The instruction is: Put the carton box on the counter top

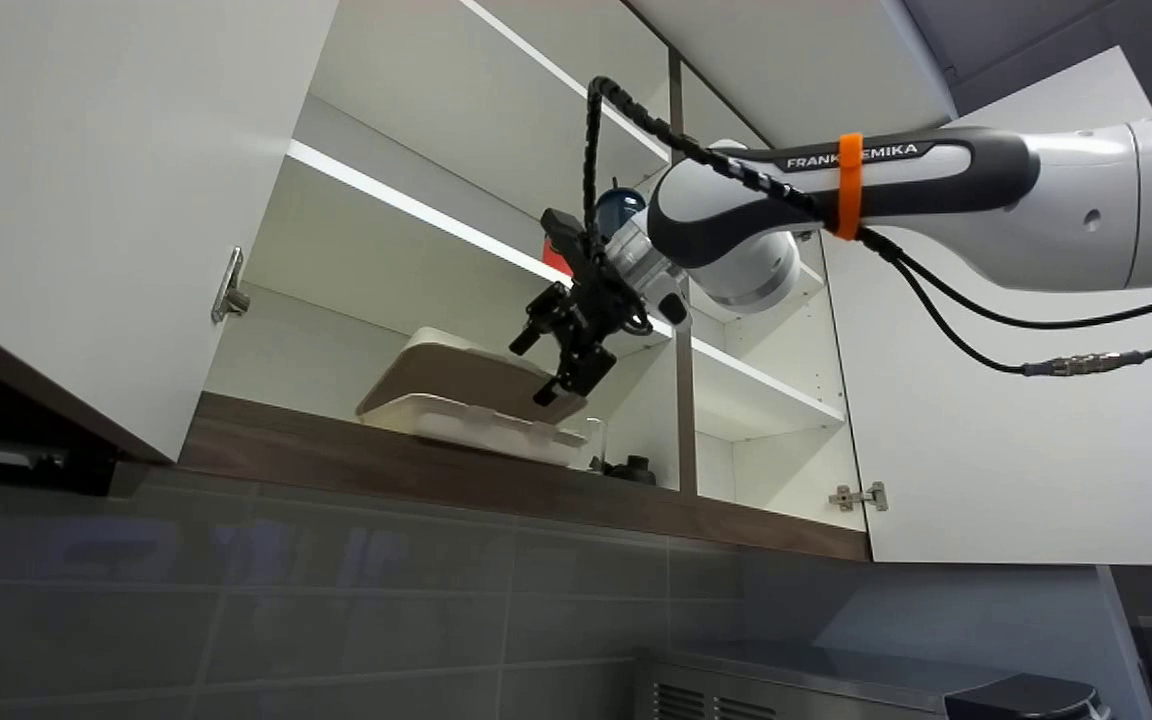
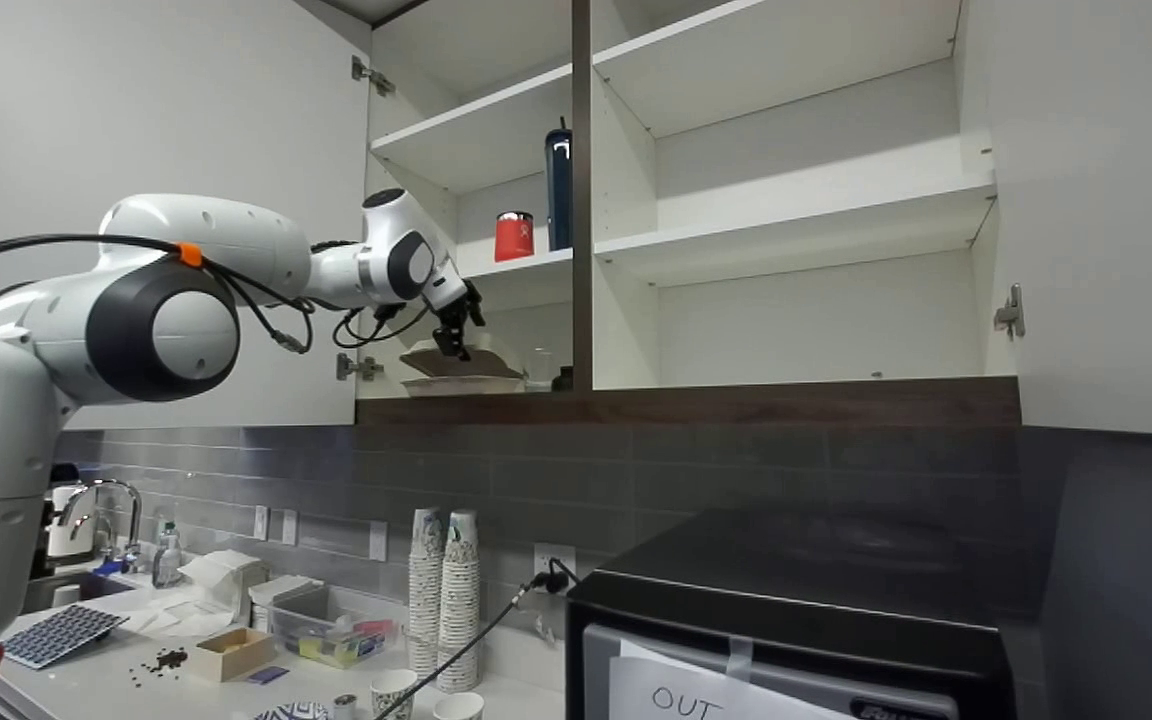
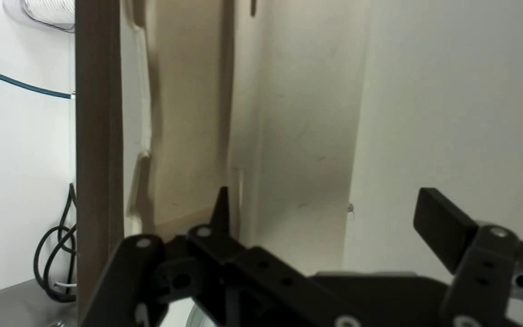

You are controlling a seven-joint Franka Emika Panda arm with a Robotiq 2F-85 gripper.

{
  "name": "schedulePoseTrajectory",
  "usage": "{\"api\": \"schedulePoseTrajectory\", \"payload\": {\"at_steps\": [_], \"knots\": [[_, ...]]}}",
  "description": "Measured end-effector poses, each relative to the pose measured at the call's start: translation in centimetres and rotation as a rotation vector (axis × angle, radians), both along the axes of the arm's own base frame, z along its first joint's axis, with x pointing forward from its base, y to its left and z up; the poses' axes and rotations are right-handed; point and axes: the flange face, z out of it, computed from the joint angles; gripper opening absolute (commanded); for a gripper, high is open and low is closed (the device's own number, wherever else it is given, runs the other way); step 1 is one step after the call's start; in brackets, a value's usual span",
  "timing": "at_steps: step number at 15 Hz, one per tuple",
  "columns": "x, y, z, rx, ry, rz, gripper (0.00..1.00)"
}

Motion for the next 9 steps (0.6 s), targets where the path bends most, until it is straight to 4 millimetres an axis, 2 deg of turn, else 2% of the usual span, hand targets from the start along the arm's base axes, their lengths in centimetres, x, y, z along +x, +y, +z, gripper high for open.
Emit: {"api": "schedulePoseTrajectory", "payload": {"at_steps": [5,9], "knots": [[-0.3,1.2,-1.2,-0.065,0.155,0.025,1.0],[-1.1,2.4,-0.5,-0.119,0.228,0.062,1.0]]}}
